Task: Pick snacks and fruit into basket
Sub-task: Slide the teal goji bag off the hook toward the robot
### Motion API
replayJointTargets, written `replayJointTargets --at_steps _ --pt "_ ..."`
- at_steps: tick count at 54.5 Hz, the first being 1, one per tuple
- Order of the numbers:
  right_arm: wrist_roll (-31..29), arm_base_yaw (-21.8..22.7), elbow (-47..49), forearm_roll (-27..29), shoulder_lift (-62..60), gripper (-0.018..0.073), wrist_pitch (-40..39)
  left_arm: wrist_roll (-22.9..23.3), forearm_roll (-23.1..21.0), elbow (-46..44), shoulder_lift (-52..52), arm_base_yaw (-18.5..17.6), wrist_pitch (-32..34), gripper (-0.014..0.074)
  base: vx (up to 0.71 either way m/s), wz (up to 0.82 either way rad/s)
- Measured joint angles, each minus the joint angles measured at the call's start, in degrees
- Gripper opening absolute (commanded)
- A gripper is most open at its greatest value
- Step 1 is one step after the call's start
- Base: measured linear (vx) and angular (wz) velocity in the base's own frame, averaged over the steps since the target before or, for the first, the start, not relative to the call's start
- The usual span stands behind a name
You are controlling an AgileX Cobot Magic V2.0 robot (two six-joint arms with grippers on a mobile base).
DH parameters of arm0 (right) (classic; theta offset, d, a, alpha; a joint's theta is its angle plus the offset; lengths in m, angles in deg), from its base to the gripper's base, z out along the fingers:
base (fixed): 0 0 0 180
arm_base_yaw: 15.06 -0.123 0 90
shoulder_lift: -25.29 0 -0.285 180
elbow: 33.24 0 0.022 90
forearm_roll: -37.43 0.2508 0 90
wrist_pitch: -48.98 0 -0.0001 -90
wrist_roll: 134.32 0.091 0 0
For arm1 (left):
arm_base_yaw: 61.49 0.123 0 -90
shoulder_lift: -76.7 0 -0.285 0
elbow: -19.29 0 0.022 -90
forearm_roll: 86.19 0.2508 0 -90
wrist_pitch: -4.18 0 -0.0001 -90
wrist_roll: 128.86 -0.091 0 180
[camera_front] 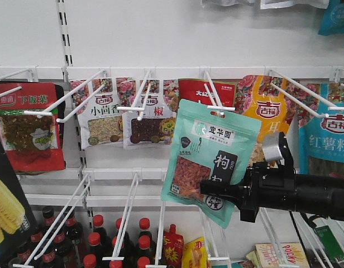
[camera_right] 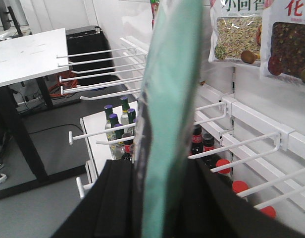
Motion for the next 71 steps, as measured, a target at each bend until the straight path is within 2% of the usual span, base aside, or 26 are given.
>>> replayJointTargets --at_steps 22,43,60,71 --pt "10.53 0.0 0.0 -10.16 -6.77 -0.0008 -3.33 0.0 0.0 0.0 0.0 0.0 0.0 -0.0007 0.0 0.0" --pt "18.56 0.0 0.0 -15.7 -10.61 -0.0008 -4.12 0.0 0.0 0.0 0.0 0.0 0.0 -0.0007 0.0 0.0" --pt "27.39 0.0 0.0 -24.13 -14.65 -0.0008 -4.73 0.0 0.0 0.0 0.0 0.0 0.0 -0.0007 0.0 0.0" --pt "30.72 0.0 0.0 -26.74 -17.85 -0.0008 -4.74 0.0 0.0 0.0 0.0 0.0 0.0 -0.0007 0.0 0.0"
